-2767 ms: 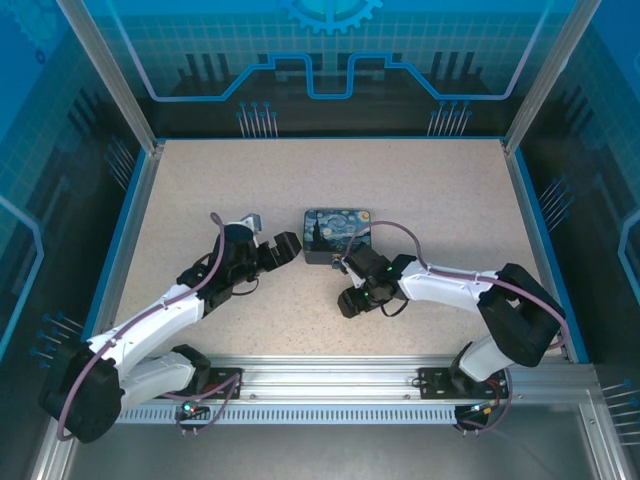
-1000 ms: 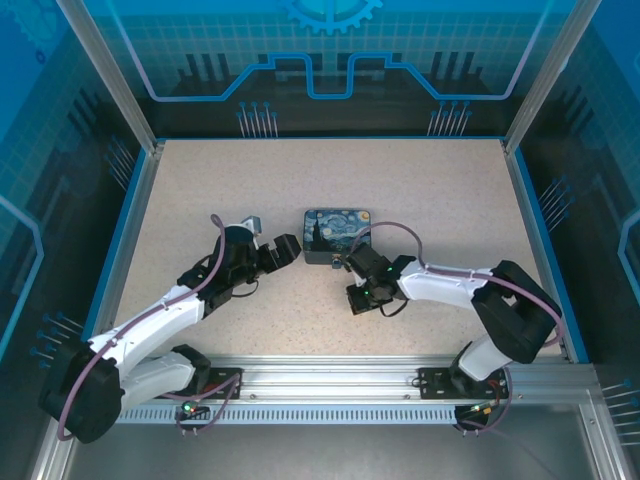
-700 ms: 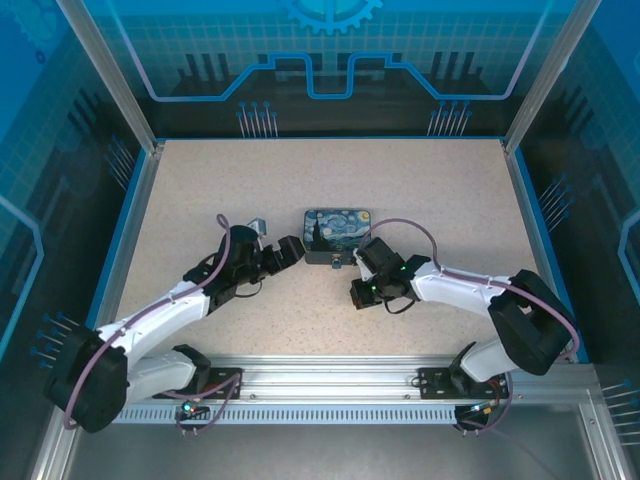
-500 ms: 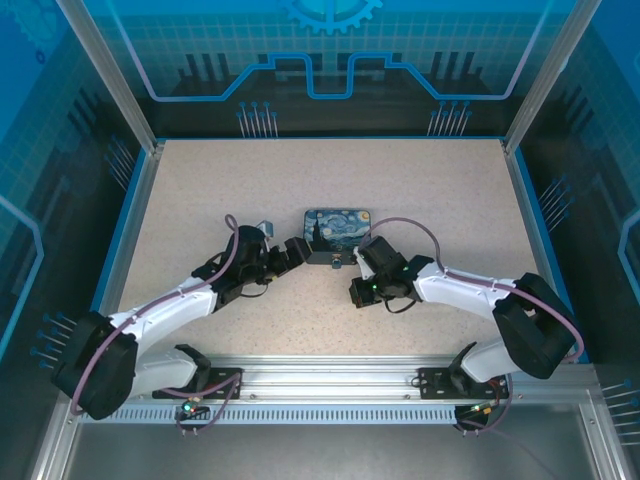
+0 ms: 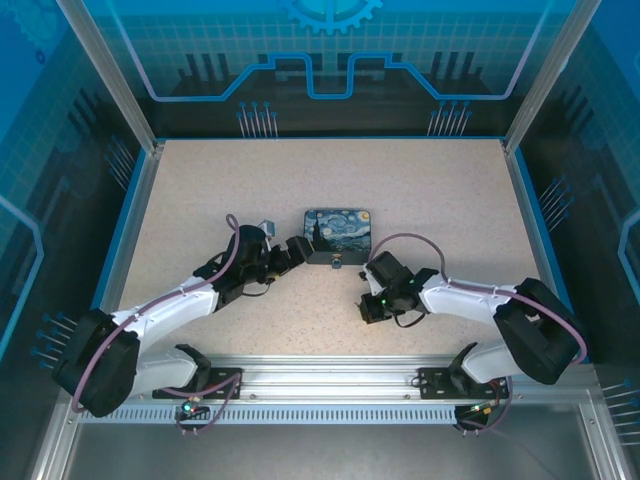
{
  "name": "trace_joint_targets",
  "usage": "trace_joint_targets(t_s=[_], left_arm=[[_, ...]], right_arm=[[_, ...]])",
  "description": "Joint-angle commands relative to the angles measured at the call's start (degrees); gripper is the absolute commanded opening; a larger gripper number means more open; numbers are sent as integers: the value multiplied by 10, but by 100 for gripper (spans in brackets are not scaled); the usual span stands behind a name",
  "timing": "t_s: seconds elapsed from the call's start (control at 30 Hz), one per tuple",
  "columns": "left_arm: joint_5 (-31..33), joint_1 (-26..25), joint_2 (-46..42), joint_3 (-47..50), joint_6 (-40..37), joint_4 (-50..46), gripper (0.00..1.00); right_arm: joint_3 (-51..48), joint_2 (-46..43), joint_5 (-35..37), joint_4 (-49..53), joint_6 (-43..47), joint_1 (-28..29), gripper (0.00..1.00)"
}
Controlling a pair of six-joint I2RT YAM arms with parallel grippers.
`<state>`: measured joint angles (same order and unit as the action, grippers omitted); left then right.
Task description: Unlock a padlock with a key
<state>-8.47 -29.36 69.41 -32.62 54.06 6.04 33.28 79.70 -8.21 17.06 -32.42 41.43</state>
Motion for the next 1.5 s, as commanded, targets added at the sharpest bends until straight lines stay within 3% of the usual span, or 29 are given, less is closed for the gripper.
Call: trace_joint_targets(t_s=[0.0,0.03,0.1,0.33,0.7,0.93,1.3,1.47], left_arm=[[-11,-3,6,-5,4,15,99],[-11,-3,6,-5,4,15,99],[-11,-3,6,-5,4,18,99],[-11,-3,7,-3,7,21,99],[-10,-3,8,-2,8,24,99],[-10,-3,7,-2,8,25,99],[-11,-3,9,-3,7,25,99],[-10,-3,10,-3,8,27,99]], right_arm=[[-9,-19,1,12,-2,-7,31],[-9,-25,7,16,-2,-7,40],[-5,-33,20,25,-1,-7,47],[27,-29,52,50,10,-2,49],[76,31,98,71,15,44,50],[112,86,163,113,12,86,47],[98,91,168,118,-5,99,36],[89,81,170,121,-11,104,38]])
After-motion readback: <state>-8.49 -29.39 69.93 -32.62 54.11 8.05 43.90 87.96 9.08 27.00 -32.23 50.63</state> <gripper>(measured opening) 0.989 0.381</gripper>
